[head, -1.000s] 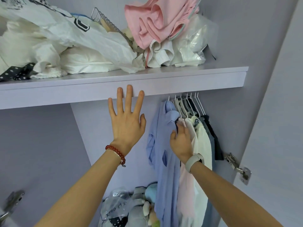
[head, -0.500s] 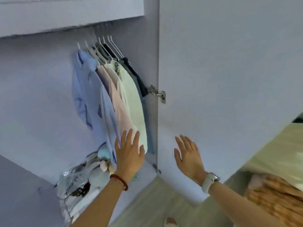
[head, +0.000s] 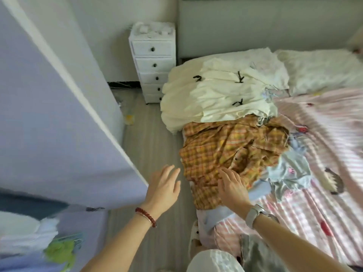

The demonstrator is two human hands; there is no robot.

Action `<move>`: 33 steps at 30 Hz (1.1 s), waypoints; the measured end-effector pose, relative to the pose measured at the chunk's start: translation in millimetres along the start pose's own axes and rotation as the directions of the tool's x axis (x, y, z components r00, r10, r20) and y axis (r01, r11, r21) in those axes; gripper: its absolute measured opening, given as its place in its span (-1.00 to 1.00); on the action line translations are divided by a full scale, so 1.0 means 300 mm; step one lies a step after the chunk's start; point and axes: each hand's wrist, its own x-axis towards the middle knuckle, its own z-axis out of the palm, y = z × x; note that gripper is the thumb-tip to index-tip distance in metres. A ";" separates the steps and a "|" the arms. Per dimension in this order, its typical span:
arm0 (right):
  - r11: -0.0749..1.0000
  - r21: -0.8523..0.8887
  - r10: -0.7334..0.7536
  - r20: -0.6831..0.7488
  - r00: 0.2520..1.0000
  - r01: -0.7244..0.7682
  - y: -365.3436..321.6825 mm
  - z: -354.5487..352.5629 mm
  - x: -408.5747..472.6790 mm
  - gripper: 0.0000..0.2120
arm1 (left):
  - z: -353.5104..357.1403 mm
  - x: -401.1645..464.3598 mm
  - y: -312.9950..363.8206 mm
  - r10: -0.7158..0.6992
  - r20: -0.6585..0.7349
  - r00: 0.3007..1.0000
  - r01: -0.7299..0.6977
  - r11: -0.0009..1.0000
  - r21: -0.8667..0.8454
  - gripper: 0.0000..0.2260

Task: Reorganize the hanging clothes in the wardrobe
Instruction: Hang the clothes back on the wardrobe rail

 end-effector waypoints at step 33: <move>0.199 0.819 0.825 0.156 0.543 -0.538 1.014 -0.065 0.807 -0.81 | 0.792 0.804 0.490 0.045 0.686 0.726 -0.040 0.999 -0.023 -0.53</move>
